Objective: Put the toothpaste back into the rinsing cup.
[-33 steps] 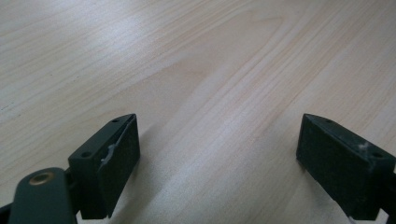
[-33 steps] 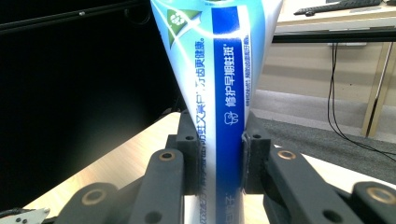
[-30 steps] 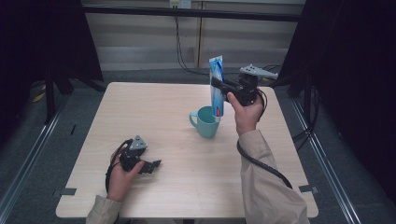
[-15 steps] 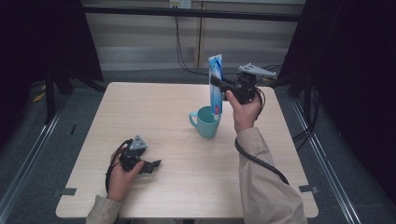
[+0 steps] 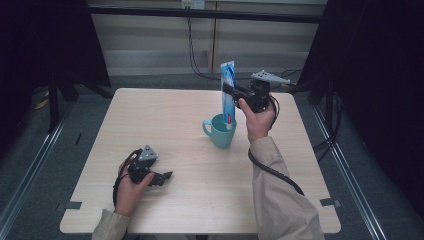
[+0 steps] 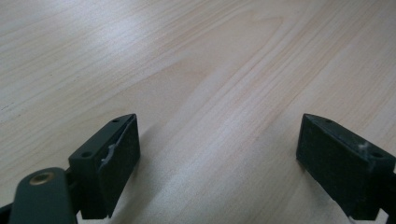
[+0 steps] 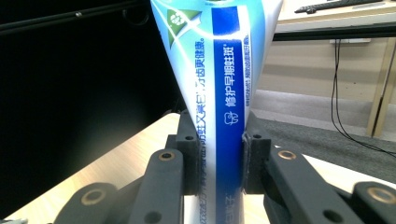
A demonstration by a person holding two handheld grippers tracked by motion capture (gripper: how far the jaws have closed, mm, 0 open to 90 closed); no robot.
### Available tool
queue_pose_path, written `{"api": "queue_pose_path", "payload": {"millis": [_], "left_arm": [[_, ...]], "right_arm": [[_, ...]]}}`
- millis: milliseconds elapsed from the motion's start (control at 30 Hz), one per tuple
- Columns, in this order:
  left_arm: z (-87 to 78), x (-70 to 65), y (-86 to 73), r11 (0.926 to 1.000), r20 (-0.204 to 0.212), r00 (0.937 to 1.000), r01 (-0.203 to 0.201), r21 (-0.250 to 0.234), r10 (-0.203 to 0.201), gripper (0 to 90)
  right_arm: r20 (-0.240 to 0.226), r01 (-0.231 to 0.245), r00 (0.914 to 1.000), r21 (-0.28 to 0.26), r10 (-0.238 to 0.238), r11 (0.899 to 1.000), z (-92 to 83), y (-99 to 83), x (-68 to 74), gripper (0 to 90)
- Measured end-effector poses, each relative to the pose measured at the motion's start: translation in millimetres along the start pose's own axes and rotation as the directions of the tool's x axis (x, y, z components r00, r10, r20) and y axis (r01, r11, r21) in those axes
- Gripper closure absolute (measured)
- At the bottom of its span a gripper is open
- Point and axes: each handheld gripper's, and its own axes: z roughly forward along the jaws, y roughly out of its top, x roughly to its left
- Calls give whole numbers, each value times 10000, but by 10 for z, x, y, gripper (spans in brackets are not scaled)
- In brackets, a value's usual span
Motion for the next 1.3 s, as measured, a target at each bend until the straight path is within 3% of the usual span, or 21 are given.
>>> {"api": "queue_pose_path", "payload": {"millis": [400, 1300], "left_arm": [[-4, 0, -2, 10000, 8, 10000, -33, 14, 33, 134], [-11, -7, -8, 10000, -7, 10000, -34, 21, 34, 135]], "right_arm": [[-8, -117, 9999, 52, 117, 9999, 76, -95, -84, 737], [303, 87, 9995, 400, -99, 9992, 222, -293, -93, 732]]}}
